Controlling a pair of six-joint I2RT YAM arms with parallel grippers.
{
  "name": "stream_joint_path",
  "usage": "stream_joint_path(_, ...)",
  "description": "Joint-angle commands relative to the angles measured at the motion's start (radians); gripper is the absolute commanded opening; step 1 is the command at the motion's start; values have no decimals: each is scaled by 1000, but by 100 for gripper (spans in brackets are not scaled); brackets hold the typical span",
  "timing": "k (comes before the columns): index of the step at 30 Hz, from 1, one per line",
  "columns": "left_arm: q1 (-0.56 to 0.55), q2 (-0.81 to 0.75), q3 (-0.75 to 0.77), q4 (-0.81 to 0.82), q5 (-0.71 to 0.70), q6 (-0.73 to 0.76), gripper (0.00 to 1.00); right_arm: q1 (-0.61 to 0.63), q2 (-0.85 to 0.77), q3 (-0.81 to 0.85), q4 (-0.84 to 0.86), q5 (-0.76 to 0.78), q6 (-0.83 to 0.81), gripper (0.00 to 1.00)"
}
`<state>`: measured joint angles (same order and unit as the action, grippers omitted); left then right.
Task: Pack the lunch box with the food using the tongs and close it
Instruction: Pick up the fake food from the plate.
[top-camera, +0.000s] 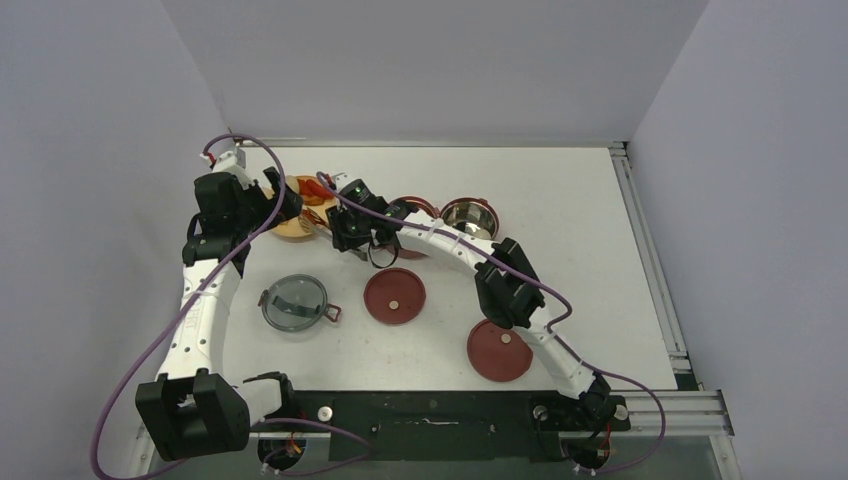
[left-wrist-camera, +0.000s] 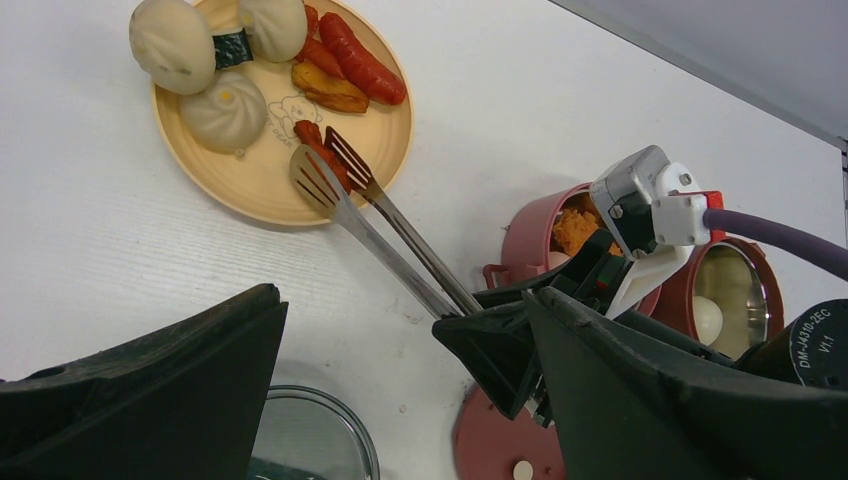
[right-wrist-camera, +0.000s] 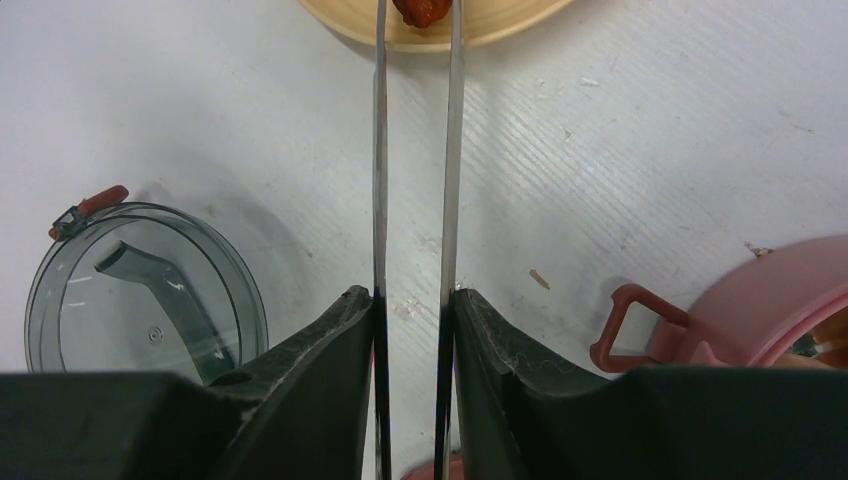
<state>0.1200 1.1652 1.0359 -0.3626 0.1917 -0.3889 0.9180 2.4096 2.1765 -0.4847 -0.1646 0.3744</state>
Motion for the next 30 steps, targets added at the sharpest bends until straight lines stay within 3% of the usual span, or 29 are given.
stream_joint_path(1,8,-19,5,44,12,-7,96,9,-59,11,63,14,-4,20)
stream_joint_path(9,8,-29,4,42,-5,-7,96,11,-126,-56,137,20,1,6)
stream_joint_path(24,27,-43,-7,56,-5,-11,96,16,-364,-302,189,110,-57,5)
stream_joint_path(30,19,-36,-7,58,0,-12,96,16,-509,-445,185,220,-76,5)
